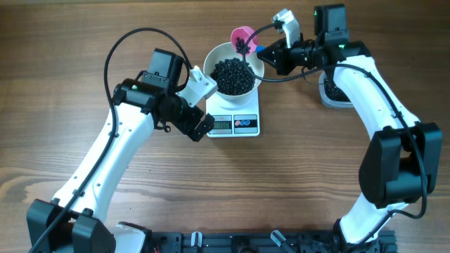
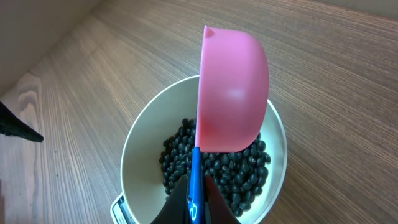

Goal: Scoop item into bowl and weigh 150g on scale
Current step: 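Tilt the pink scoop with the right gripper to pour beans into bowl, then carry the empty pink scoop back right to the bean tub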

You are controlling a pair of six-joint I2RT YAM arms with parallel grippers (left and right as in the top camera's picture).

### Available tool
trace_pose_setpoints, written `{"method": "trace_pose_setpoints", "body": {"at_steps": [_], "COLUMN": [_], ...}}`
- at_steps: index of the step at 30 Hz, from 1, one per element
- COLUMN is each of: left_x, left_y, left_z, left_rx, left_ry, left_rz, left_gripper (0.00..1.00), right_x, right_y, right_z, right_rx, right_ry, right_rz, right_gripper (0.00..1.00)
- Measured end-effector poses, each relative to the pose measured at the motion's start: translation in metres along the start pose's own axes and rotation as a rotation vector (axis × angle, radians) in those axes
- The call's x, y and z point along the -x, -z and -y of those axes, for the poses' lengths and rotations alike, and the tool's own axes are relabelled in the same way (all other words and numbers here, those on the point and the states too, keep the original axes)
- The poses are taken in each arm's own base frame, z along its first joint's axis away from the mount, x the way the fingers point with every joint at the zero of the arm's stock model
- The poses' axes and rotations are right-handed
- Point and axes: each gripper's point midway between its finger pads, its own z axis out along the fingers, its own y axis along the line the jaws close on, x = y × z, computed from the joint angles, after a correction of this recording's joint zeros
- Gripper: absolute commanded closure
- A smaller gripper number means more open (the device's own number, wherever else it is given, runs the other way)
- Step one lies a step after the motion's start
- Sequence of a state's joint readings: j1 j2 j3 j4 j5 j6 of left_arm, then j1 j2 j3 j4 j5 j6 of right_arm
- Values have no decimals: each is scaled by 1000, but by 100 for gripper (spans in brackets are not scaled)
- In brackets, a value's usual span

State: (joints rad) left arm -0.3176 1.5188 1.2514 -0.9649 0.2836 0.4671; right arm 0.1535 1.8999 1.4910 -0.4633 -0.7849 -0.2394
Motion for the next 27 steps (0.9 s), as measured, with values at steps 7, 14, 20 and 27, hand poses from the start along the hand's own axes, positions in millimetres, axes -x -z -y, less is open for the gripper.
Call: {"method": "trace_pose_setpoints", "body": {"at_steps": [7,14,20,27], "left_x": [0,0,0,0], "left_y": [0,0,0,0], "left_z": [0,0,0,0], "left_rx": [0,0,0,0], "left_ry": [0,0,0,0], "left_rz": [0,0,0,0], "left_gripper": [0,0,0,0], "right_x": [3,34,37,3], "right_y": [1,31,60,76], "right_z": [2,16,28,39], "right_rx": [-1,76,145,154], "right_ry": [-23,-149,-273,-511], "right_rz": [11,166,217,140], "right_gripper": [96,96,95,96]}}
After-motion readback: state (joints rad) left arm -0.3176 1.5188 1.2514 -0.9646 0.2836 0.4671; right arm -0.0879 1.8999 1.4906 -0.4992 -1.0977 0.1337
